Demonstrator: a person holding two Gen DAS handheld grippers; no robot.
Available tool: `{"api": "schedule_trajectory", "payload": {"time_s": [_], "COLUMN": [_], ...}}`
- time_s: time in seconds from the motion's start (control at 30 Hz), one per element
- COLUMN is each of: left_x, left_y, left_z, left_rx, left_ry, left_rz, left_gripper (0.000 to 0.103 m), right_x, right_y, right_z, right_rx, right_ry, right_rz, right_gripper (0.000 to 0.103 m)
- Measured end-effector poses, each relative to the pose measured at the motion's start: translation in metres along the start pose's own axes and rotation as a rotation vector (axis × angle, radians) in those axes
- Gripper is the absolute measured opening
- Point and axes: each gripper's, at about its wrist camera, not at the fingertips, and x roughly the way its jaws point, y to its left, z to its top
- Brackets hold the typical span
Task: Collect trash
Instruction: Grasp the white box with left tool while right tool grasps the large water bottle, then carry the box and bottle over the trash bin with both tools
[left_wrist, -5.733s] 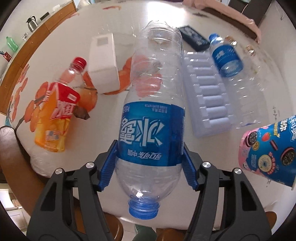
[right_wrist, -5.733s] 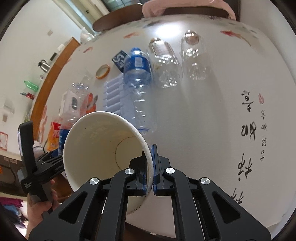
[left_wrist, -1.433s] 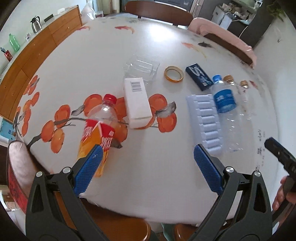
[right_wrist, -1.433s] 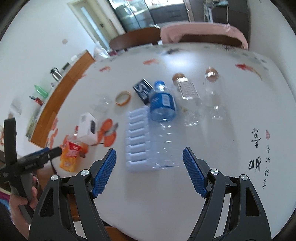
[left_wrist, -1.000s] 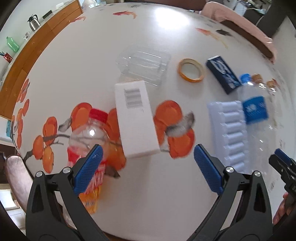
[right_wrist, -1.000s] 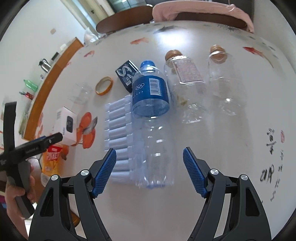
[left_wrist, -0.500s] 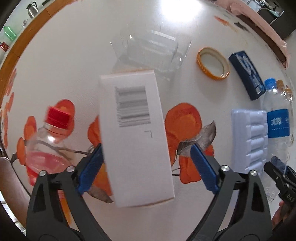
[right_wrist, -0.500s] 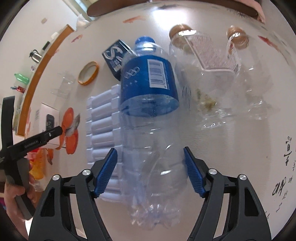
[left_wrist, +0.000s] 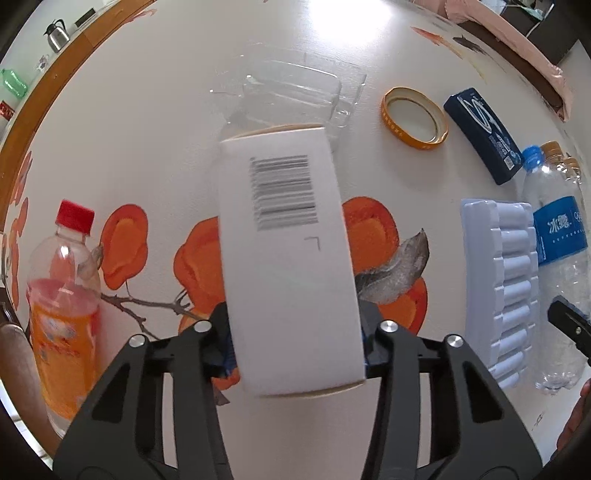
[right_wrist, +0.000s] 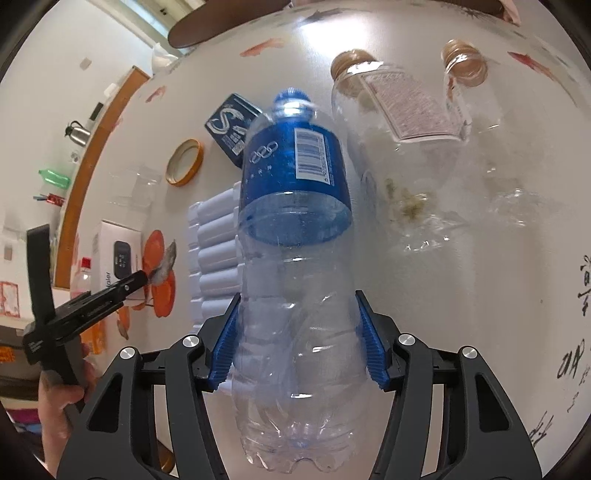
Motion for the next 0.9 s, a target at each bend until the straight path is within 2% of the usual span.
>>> {"api": "schedule_trajectory", "payload": {"time_s": [0.6,0.9], "left_x": [-0.06,-0.11], "left_y": [0.013,0.023], "left_z": [-0.038,-0.061], "left_rx": [-0.034,-0.052], "left_ry": [-0.092,-0.159], "left_rz": [-0.054,-0.069], "left_gripper": [0.039,0.039], "right_x": [-0.054,-0.097], "right_y": [0.004,0.018], "right_z": [-0.015,-0.024], "right_rx": [-0.031,-0.053], "right_ry": [-0.078,-0.148], "right_rz": [0.009,0.076], "right_gripper": [0.058,0.058]}}
